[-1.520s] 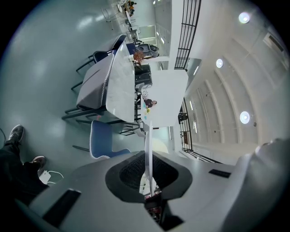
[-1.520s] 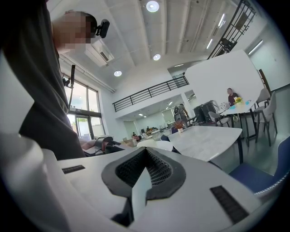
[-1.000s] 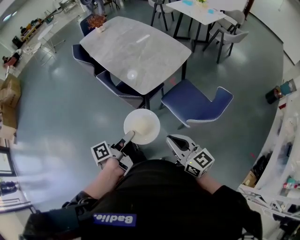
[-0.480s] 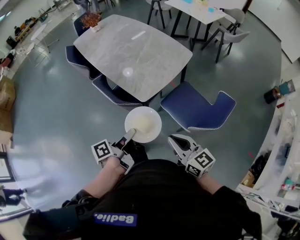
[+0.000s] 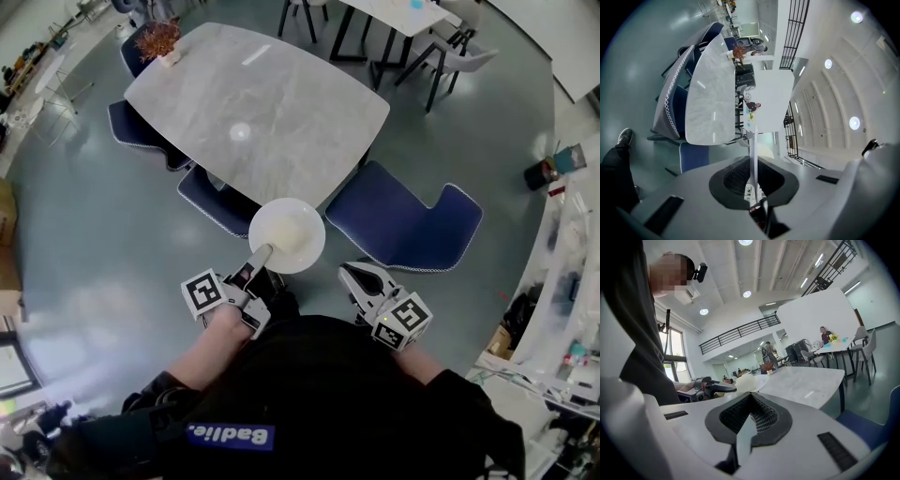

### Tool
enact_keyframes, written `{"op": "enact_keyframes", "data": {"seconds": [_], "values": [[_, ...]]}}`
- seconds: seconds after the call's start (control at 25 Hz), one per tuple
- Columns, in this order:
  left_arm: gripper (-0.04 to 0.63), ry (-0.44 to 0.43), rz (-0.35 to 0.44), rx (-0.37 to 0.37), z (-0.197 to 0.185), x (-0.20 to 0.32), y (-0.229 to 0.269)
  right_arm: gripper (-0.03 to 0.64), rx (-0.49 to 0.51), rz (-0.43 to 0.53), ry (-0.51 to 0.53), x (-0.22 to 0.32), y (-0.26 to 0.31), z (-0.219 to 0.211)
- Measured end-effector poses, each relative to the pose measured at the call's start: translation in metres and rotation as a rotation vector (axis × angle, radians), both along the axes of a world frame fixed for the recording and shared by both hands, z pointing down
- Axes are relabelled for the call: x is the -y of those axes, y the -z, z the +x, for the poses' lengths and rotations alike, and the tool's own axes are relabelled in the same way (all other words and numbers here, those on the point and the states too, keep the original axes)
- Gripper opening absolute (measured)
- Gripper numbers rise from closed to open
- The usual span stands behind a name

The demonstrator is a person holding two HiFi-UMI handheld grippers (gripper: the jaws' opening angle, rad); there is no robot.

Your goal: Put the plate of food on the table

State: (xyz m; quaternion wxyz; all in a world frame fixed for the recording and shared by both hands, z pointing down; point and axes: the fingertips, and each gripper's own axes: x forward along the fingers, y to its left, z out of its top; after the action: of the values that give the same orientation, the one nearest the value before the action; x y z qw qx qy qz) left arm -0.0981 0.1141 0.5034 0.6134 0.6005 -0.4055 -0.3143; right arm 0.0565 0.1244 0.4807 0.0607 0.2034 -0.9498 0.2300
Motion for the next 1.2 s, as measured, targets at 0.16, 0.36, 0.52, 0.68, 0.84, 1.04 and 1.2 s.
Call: {"op": "enact_keyframes", "data": {"seconds": [0.16,0.36,0.52,0.68,0.84,1.04,1.2], "values": [[0.028,-0.036,0.000,-0.007,-0.026,0.037,-0.001,0.009,-0.017,-0.018,-0.052,0.028,-0.001,-0.023],[0.028,-0.085,0.007,-0.001,-0.061,0.080,-0.003,0.009,-0.028,-0.026,-0.102,0.059,0.003,-0.057],[0.028,-0.111,0.012,0.002,-0.088,0.108,-0.002,0.009,-0.048,-0.008,-0.105,0.071,0.008,-0.084],[0.028,-0.100,0.025,-0.001,-0.102,0.130,0.003,0.009,-0.066,-0.005,-0.090,0.083,0.008,-0.092],[0.028,-0.063,0.020,0.000,-0.106,0.146,0.004,0.009,-0.056,-0.010,-0.073,0.099,0.006,-0.090],[0.028,-0.026,0.025,0.027,-0.093,0.168,0.008,0.009,-0.030,-0.015,-0.030,0.133,0.001,-0.078],[0.028,0.022,0.014,0.035,-0.083,0.184,0.012,0.009,-0.014,-0.008,0.031,0.160,0.007,-0.073]]}}
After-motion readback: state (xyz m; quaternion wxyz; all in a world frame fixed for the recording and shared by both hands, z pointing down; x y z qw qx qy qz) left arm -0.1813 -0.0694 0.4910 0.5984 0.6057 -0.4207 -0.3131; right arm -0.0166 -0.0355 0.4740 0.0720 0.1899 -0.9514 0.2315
